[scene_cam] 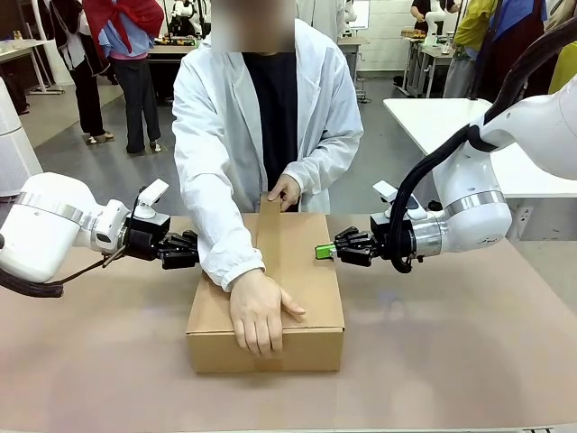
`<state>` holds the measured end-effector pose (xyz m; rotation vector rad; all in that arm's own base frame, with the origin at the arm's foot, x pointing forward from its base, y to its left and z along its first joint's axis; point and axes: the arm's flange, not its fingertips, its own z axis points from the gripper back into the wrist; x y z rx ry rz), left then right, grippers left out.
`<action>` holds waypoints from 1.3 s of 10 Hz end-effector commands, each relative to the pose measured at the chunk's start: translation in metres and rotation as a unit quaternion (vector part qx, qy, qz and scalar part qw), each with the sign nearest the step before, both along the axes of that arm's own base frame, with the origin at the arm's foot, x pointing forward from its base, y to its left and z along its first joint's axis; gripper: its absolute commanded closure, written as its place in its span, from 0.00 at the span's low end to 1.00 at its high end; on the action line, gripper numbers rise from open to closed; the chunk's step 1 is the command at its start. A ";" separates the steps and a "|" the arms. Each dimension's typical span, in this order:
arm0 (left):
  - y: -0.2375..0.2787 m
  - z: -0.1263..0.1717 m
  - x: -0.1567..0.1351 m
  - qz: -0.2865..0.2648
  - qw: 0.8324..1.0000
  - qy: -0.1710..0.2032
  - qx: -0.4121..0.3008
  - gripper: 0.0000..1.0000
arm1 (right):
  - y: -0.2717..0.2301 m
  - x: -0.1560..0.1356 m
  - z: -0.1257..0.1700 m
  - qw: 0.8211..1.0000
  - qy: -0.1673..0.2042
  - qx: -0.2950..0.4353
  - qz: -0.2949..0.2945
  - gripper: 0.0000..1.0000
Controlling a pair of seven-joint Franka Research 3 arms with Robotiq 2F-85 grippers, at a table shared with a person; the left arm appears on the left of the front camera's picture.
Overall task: Wrap the clocks to prevent damage.
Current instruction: After the human seals the box with tape, release both hands from the side flaps of the Package Box.
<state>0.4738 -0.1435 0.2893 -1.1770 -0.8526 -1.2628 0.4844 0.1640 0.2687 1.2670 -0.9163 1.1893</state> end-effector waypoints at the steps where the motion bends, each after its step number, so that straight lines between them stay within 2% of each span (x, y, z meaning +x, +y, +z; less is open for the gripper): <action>1: -0.001 -0.003 0.000 0.007 1.000 -0.009 0.003 1.00 | 0.001 -0.003 -0.005 1.000 0.003 -0.001 -0.009 0.99; 13: -0.001 -0.003 0.000 0.007 1.000 -0.009 0.003 1.00 | 0.001 -0.003 -0.005 1.000 0.003 -0.001 -0.009 0.99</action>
